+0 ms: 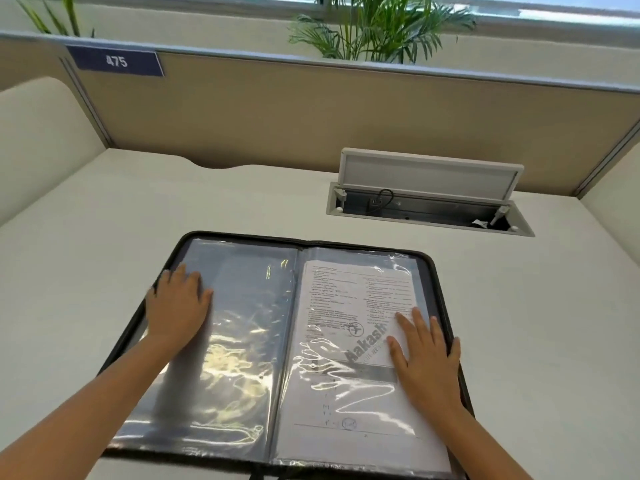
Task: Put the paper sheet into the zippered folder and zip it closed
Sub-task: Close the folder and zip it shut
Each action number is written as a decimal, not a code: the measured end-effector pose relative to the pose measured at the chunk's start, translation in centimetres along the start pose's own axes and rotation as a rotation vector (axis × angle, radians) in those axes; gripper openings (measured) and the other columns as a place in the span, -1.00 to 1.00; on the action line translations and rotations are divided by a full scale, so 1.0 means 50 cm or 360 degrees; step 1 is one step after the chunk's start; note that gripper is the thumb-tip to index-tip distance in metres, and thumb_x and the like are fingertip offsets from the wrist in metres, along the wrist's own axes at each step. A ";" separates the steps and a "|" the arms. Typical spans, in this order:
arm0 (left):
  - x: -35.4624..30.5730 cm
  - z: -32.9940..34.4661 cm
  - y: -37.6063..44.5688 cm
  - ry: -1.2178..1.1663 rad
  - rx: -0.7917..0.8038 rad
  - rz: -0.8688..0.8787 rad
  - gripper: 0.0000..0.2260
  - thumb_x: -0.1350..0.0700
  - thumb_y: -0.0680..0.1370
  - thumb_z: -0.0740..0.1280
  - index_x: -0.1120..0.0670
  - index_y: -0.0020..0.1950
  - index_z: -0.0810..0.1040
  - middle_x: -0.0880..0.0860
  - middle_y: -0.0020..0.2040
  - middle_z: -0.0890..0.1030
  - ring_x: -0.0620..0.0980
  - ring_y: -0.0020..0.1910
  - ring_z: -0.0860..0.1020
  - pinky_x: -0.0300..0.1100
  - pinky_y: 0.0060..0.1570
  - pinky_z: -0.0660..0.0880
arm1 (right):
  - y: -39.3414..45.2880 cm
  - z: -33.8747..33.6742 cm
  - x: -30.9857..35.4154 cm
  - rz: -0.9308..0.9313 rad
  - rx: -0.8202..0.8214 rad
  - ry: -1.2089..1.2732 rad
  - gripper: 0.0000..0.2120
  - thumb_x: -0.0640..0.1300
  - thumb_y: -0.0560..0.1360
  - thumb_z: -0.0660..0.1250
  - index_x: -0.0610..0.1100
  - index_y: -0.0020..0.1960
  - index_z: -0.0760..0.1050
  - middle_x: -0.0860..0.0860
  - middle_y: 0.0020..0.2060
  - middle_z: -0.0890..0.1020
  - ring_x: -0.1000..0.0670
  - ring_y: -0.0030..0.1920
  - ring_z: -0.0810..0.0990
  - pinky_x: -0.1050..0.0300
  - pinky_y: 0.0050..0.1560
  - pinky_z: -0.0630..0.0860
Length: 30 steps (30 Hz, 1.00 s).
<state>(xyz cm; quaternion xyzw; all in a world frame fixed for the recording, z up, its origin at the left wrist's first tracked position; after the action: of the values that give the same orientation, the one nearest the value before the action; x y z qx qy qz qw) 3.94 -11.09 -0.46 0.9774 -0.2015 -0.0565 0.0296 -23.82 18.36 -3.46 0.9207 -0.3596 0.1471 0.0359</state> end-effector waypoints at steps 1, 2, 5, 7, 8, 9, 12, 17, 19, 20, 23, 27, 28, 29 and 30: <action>0.020 -0.003 -0.006 -0.0015 -0.0011 -0.0102 -0.67 0.00 0.52 0.24 0.17 0.19 0.44 0.21 0.38 0.35 0.26 0.33 0.28 0.26 0.18 0.30 | 0.000 0.000 0.000 0.0001 -0.0003 -0.0007 -0.51 0.19 0.57 -0.06 0.19 0.47 -0.02 0.12 0.52 -0.03 -0.01 0.52 -0.15 -0.25 0.47 -0.16; 0.041 -0.005 -0.013 -0.0035 -0.0017 -0.0211 -0.64 -0.01 0.51 0.25 0.18 0.21 0.41 0.21 0.39 0.33 0.27 0.33 0.27 0.28 0.17 0.29 | 0.001 -0.001 0.000 0.0003 -0.0005 -0.0008 -0.51 0.19 0.57 -0.06 0.18 0.47 -0.02 0.12 0.52 -0.03 -0.02 0.52 -0.15 -0.25 0.47 -0.17; 0.093 -0.006 -0.035 -0.0157 0.0011 -0.0536 -0.52 -0.11 0.51 0.23 0.22 0.25 0.32 0.28 0.32 0.36 0.35 0.21 0.35 0.31 0.10 0.34 | 0.000 -0.003 0.000 -0.0007 -0.0012 -0.0002 -0.51 0.18 0.57 -0.06 0.18 0.47 -0.02 0.12 0.52 -0.03 -0.02 0.52 -0.15 -0.24 0.47 -0.17; 0.102 -0.004 -0.039 -0.0124 0.0026 -0.0519 -0.49 -0.15 0.50 0.23 0.24 0.21 0.32 0.34 0.16 0.45 0.37 0.10 0.40 0.28 0.02 0.39 | 0.000 -0.003 0.001 -0.0013 -0.0023 0.0013 -0.51 0.18 0.57 -0.06 0.18 0.47 -0.01 0.12 0.52 -0.02 -0.02 0.52 -0.14 -0.25 0.47 -0.17; 0.103 -0.002 -0.038 -0.0121 0.0038 -0.0487 -0.48 -0.14 0.50 0.24 0.25 0.23 0.32 0.35 0.12 0.47 0.37 0.08 0.41 0.27 0.01 0.40 | 0.000 -0.003 0.001 -0.0020 -0.0027 0.0014 -0.51 0.18 0.57 -0.06 0.18 0.47 -0.01 0.12 0.52 -0.02 -0.02 0.52 -0.14 -0.25 0.47 -0.17; 0.107 -0.003 -0.035 -0.0163 0.0051 -0.0491 -0.47 -0.13 0.49 0.27 0.25 0.26 0.31 0.36 0.13 0.46 0.37 0.10 0.40 0.27 0.02 0.39 | 0.000 -0.003 0.000 -0.0025 -0.0031 0.0014 -0.51 0.18 0.57 -0.06 0.18 0.47 -0.01 0.12 0.52 -0.01 -0.02 0.52 -0.14 -0.25 0.47 -0.17; 0.136 -0.012 -0.014 -0.0504 0.0091 -0.0657 -0.39 -0.08 0.47 0.34 0.29 0.33 0.25 0.39 0.20 0.43 0.41 0.20 0.37 0.26 0.14 0.34 | 0.001 -0.001 -0.002 -0.0028 -0.0044 0.0024 -0.51 0.18 0.57 -0.05 0.16 0.47 0.01 0.10 0.52 0.01 -0.04 0.52 -0.12 -0.26 0.46 -0.16; 0.156 -0.062 0.031 -0.0714 0.0180 -0.0514 -0.63 0.07 0.52 0.32 0.28 0.22 0.45 0.31 0.21 0.52 0.30 0.20 0.45 0.03 0.21 0.34 | 0.003 0.004 -0.006 -0.0026 -0.0046 0.0004 -0.52 0.19 0.56 -0.07 0.17 0.47 0.01 0.09 0.52 0.02 -0.05 0.52 -0.10 -0.28 0.46 -0.15; 0.155 -0.103 0.051 -0.0750 0.0127 -0.0443 -0.75 0.14 0.49 0.33 0.22 0.13 0.54 0.27 0.12 0.59 0.26 0.09 0.51 0.00 0.12 0.40 | 0.006 0.004 -0.010 -0.0018 -0.0051 0.0016 -0.51 0.20 0.56 -0.07 0.17 0.47 0.02 0.09 0.52 0.03 -0.06 0.52 -0.10 -0.28 0.46 -0.15; 0.154 -0.126 0.060 -0.0791 0.0123 -0.0421 -0.77 0.16 0.48 0.34 0.20 0.10 0.55 0.26 0.06 0.60 0.23 0.00 0.53 -0.02 0.03 0.43 | 0.006 0.004 -0.011 -0.0016 -0.0048 0.0023 -0.51 0.20 0.56 -0.07 0.17 0.47 0.02 0.09 0.52 0.03 -0.06 0.52 -0.10 -0.28 0.46 -0.15; 0.134 -0.191 0.077 -0.0971 0.0188 -0.0367 -0.80 0.15 0.47 0.37 0.16 0.06 0.54 0.19 -0.11 0.56 0.14 -0.16 0.49 -0.07 -0.18 0.47 | 0.007 0.001 -0.012 -0.0013 -0.0041 0.0050 -0.51 0.19 0.57 -0.06 0.14 0.47 0.04 0.06 0.52 0.04 -0.07 0.52 -0.09 -0.28 0.46 -0.17; 0.071 -0.269 0.070 -0.1202 0.0185 -0.0189 -0.79 0.10 0.48 0.37 0.12 0.07 0.51 0.11 -0.11 0.53 0.06 -0.12 0.47 -0.21 -0.32 0.38 | 0.001 -0.008 -0.013 0.0036 -0.0028 0.0178 -0.51 0.17 0.56 0.03 0.08 0.46 0.11 -0.01 0.53 -0.01 -0.09 0.51 -0.09 -0.27 0.45 -0.21; 0.052 -0.287 0.064 -0.1270 0.0177 -0.0136 -0.79 0.09 0.48 0.37 0.12 0.08 0.51 0.10 -0.10 0.53 0.04 -0.12 0.48 -0.22 -0.32 0.38 | -0.002 -0.013 -0.014 0.0054 -0.0032 0.0218 -0.50 0.16 0.56 0.07 0.07 0.46 0.13 -0.03 0.53 -0.03 -0.11 0.51 -0.10 -0.27 0.44 -0.23; 0.033 -0.302 0.057 -0.1351 0.0175 -0.0086 -0.79 0.08 0.49 0.36 0.11 0.09 0.50 0.09 -0.09 0.54 0.02 -0.13 0.49 -0.23 -0.31 0.39 | -0.005 -0.017 -0.013 0.0058 -0.0041 0.0243 -0.49 0.14 0.55 0.10 0.05 0.46 0.14 -0.04 0.53 -0.05 -0.12 0.51 -0.11 -0.26 0.43 -0.24; 0.013 -0.317 0.048 -0.1440 0.0176 -0.0042 -0.79 0.06 0.50 0.35 0.09 0.09 0.50 0.08 -0.09 0.55 0.00 -0.15 0.51 -0.22 -0.31 0.42 | -0.008 -0.023 -0.011 0.0043 -0.0057 0.0252 -0.49 0.11 0.55 0.14 0.04 0.45 0.15 -0.06 0.53 -0.05 -0.13 0.51 -0.12 -0.26 0.44 -0.25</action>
<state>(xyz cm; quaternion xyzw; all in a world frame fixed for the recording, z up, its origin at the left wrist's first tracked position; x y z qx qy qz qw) 5.52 -12.98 15.37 0.8570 -0.1845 -0.4674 -0.1143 -24.23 19.20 -2.53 0.9004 -0.3708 0.2135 0.0785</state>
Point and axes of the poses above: each hand's wrist, its own y-axis towards the middle knuckle, its own z-axis out of the palm, x = y × z, the point moved 5 cm from there along y, towards the middle knuckle
